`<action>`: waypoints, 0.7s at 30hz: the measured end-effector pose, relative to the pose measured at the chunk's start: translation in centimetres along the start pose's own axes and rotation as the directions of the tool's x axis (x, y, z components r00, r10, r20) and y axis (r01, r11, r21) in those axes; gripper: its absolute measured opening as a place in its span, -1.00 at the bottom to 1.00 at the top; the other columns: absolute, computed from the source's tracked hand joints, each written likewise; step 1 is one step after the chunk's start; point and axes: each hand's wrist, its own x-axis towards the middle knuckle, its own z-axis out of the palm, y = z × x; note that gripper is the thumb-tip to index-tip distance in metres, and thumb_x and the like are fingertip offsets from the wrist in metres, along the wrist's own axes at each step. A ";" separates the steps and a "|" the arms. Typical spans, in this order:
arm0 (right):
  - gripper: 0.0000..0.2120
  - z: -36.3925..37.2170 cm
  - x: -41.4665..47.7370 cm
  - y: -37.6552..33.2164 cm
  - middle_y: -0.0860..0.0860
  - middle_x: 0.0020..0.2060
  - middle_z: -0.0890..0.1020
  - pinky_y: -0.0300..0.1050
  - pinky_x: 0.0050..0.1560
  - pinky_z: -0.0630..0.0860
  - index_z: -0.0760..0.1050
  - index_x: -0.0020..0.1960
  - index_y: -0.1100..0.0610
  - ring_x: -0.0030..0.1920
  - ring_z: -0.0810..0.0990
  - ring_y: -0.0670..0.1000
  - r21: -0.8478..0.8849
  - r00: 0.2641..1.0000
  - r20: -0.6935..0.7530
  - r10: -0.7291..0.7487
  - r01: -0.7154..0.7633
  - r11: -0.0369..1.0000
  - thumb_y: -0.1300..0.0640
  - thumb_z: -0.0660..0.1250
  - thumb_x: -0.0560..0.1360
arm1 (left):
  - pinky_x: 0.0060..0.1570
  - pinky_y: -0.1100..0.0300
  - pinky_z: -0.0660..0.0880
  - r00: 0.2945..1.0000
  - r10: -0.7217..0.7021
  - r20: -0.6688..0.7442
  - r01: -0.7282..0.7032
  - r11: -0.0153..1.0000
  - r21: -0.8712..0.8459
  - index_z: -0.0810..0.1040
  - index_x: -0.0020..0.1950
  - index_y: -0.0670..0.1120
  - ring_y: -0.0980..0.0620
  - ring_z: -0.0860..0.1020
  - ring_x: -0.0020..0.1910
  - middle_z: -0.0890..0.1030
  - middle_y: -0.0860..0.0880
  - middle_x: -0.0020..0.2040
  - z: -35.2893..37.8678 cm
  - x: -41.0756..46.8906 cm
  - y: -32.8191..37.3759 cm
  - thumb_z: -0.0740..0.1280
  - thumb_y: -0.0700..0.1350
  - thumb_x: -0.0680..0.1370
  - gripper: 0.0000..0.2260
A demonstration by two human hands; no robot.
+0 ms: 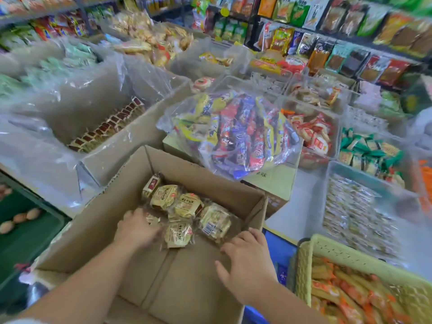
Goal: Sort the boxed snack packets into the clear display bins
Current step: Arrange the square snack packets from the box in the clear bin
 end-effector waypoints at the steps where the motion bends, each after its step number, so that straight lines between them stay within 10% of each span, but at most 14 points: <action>1: -0.39 0.0 0.0 0.0 -0.12 -0.03 0.63 0.07 0.44 -0.02 0.61 0.06 -0.07 0.14 0.46 0.05 -0.013 1.000 0.007 0.008 -0.008 1.000 -0.35 -0.10 0.46 | 0.33 -0.02 0.43 1.000 -0.026 0.017 0.026 1.000 -0.018 0.35 0.52 -0.12 -0.29 0.45 0.38 0.42 -0.23 0.45 0.4 0.9 -0.2 0.42 0.27 0.48 -0.25; 14: -0.50 0.6 0.2 -0.3 -0.12 -0.21 0.61 0.11 0.43 0.16 0.63 -0.09 -0.06 0.00 0.50 0.06 -0.037 0.997 -0.040 0.062 -0.063 0.997 -0.32 0.02 0.46 | 0.10 0.02 0.62 0.940 -0.298 0.168 0.331 0.917 -0.224 0.62 0.17 -0.27 -0.20 0.63 0.12 0.66 -0.24 0.16 3.0 4.1 -1.4 0.75 -0.06 0.18 -0.34; 21: -0.63 1.1 0.1 -0.2 -0.17 -0.29 0.58 0.09 0.37 0.27 0.59 -0.21 -0.07 -0.09 0.52 0.02 -0.026 0.992 -0.116 0.047 -0.050 0.998 -0.28 0.14 0.46 | -0.12 0.07 0.51 0.974 -0.169 0.149 0.211 0.914 -0.348 0.37 0.39 -0.25 -0.23 0.58 0.08 0.58 -0.24 0.15 -0.1 4.0 -1.4 0.71 -0.28 0.19 -0.14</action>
